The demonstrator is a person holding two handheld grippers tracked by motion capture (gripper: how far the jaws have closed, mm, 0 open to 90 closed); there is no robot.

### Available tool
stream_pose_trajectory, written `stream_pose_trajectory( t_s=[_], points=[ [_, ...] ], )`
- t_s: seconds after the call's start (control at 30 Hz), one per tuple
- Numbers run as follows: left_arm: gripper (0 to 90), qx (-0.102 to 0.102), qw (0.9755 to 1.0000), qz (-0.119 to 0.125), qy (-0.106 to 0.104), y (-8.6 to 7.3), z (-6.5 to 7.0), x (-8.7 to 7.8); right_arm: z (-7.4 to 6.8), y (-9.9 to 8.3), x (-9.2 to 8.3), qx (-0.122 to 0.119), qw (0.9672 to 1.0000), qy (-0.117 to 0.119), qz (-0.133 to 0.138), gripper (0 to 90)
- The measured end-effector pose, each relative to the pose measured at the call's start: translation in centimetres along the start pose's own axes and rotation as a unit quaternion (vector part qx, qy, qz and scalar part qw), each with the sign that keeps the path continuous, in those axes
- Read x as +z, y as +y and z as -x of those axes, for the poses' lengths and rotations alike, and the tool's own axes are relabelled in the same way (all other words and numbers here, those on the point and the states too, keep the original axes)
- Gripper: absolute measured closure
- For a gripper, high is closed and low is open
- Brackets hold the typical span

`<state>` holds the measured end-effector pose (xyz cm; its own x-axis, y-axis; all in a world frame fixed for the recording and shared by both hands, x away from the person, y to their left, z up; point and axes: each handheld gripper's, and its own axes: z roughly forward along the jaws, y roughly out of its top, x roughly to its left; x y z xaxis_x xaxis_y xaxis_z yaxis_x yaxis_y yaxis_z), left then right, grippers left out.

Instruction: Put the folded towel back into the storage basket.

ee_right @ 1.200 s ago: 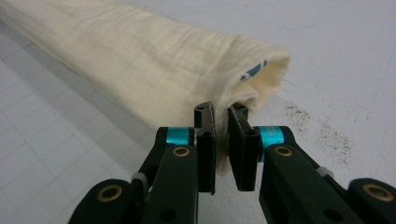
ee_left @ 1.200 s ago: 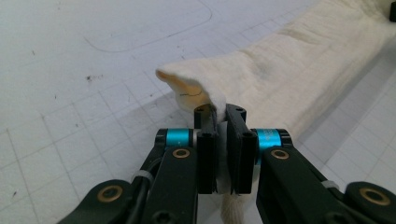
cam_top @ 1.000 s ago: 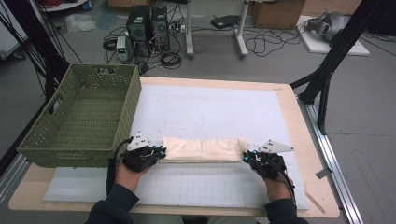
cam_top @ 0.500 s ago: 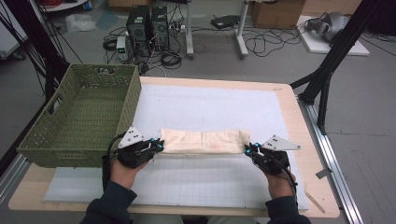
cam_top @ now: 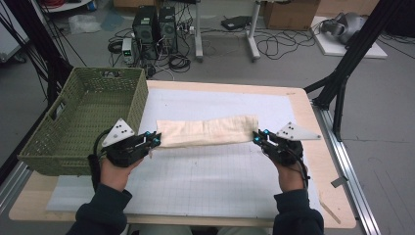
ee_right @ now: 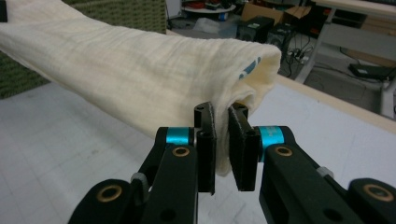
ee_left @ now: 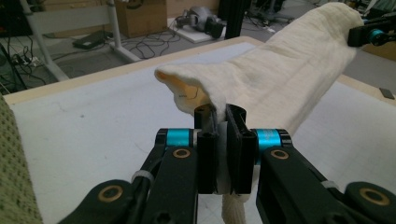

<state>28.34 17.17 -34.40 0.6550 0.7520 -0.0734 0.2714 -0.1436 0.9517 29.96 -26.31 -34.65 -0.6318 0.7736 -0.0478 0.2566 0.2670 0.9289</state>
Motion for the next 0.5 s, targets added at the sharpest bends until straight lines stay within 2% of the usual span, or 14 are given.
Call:
stream_pose_trajectory(
  t_s=[0.3, 0.5],
  points=[
    [83.5, 0.000, 0.9997, 0.009, 0.023, 1.0, -1.3, -2.1, -0.2, 3.2, 2.4, -0.010, 0.9995, 0.012, 0.025, 82.6],
    [83.4, 0.006, 0.9991, 0.016, 0.039, 1.6, -1.9, -3.7, -0.6, 4.9, 4.7, -0.021, 0.9994, 0.016, 0.024, 82.6]
  ],
)
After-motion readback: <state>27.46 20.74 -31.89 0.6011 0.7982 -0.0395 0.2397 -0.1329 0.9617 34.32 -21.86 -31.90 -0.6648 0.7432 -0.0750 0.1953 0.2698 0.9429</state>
